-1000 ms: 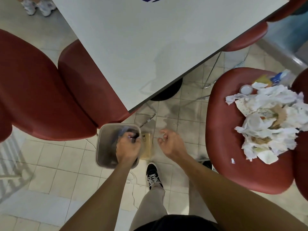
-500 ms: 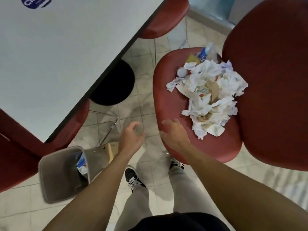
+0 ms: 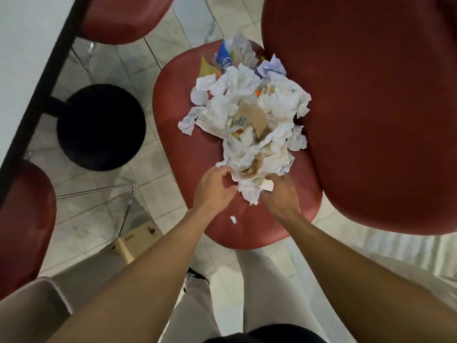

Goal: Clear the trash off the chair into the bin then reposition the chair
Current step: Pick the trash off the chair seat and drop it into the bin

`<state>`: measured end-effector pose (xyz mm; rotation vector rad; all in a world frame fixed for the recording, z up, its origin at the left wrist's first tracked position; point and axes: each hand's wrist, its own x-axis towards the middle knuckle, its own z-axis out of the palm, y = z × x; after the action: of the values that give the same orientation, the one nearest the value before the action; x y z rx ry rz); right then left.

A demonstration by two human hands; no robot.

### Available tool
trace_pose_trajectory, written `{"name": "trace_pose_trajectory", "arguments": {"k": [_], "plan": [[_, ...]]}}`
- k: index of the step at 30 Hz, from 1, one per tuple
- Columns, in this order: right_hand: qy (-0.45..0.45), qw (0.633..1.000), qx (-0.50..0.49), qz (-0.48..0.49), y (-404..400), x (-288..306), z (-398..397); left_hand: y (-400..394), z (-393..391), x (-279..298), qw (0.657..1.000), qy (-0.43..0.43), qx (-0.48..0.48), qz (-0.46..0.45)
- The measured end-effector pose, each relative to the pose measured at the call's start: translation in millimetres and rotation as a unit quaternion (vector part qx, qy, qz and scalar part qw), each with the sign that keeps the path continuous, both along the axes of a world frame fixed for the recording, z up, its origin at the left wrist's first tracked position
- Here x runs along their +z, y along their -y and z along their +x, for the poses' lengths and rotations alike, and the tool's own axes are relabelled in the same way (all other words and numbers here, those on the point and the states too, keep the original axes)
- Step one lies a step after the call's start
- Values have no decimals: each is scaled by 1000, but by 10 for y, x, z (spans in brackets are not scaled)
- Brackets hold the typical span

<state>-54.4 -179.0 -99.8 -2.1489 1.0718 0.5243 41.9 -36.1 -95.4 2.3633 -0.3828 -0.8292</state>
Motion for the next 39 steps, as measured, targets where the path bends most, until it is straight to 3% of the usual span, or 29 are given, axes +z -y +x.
{"name": "trace_pose_trajectory", "arguments": {"k": [9, 17, 26, 39], "plan": [[-39, 998, -42, 33, 500, -511, 36, 613, -12, -408, 993, 29, -93, 70], [-37, 996, -65, 37, 438, -628, 14, 662, 8, -428, 994, 26, -73, 78], [-48, 994, -95, 15, 208, -130, -46, 292, -18, 58, 999, 34, -40, 10], [13, 999, 33, -5, -1008, 643, 36, -1234, -140, 757, 994, 60, 85, -46]]}}
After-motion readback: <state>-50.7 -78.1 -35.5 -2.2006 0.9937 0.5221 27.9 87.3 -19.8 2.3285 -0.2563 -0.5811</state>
